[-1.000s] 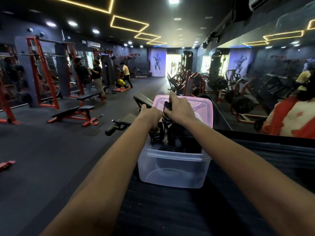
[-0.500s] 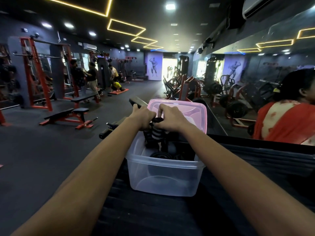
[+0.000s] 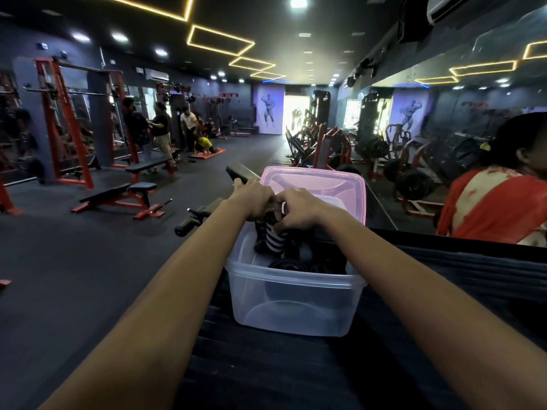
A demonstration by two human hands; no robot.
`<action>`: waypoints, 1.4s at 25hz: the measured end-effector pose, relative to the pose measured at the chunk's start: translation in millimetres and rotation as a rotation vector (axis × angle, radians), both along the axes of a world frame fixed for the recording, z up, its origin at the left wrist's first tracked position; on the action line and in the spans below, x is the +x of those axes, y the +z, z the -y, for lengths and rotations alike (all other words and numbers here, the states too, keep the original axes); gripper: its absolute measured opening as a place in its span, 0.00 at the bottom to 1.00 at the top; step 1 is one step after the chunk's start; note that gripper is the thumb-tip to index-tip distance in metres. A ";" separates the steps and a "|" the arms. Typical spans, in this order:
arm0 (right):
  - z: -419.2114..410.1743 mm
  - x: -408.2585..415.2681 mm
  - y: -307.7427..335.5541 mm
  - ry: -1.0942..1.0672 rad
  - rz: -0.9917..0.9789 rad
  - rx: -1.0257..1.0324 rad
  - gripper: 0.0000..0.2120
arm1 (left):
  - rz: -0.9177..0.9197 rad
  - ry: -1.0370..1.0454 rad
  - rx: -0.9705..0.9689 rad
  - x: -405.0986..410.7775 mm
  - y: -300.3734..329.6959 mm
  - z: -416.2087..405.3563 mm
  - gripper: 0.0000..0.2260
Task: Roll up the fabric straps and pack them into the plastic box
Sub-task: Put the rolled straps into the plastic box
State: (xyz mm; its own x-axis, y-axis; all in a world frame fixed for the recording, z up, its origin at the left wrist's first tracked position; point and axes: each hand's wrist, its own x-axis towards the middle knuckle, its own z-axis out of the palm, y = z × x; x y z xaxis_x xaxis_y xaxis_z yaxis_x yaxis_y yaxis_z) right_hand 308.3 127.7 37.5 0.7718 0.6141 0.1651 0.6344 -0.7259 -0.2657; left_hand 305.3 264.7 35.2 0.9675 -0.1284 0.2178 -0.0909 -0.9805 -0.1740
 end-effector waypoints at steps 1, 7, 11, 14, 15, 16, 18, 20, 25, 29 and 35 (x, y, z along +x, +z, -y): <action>-1.5 1.3 -0.8 0.002 0.008 -0.030 0.08 | 0.004 -0.005 -0.006 0.9 -0.7 -0.5 0.11; -5.4 4.4 -3.7 0.033 0.049 -0.139 0.10 | -0.020 -0.048 -0.057 -2.6 -1.3 1.3 0.11; 8.4 7.8 -4.6 0.071 0.059 -0.003 0.11 | -0.021 -0.039 -0.087 -3.0 -4.2 -1.8 0.11; 14.3 8.9 -2.1 0.158 -0.060 0.021 0.11 | 0.007 -0.039 -0.060 -3.0 -5.3 -1.7 0.11; 12.3 7.6 -2.1 0.174 -0.058 -0.021 0.12 | 0.023 -0.044 -0.070 -2.9 -5.5 -2.0 0.11; 9.8 7.0 -3.1 0.158 -0.006 -0.069 0.13 | 0.032 -0.044 -0.097 -3.0 -5.6 -2.1 0.10; 5.3 6.8 -7.0 0.068 0.155 -0.165 0.11 | 0.032 -0.027 -0.151 -2.8 -5.3 -1.6 0.10; 2.1 6.3 -9.4 0.015 0.197 -0.190 0.11 | 0.024 -0.021 -0.152 -2.6 -3.9 -1.1 0.09; 2.5 6.3 -3.4 -0.011 0.096 -0.176 0.13 | -0.007 -0.088 -0.219 0.2 -4.8 -6.4 0.10; 7.8 4.9 -2.5 -0.004 0.025 -0.136 0.15 | 0.019 -0.149 -0.366 -13.5 -4.2 -9.8 0.12; 36.1 -15.6 7.5 -0.026 -0.064 0.100 0.11 | 0.045 -0.155 -0.493 -53.6 10.0 -22.4 0.14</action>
State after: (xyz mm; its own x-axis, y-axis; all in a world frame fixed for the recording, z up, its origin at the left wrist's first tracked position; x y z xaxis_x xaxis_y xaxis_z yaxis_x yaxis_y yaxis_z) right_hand 292.8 91.7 45.1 0.7979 0.5769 0.1746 0.5955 -0.7095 -0.3769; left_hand 251.7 287.0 45.2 0.9335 -0.1415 0.3295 -0.2450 -0.9226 0.2979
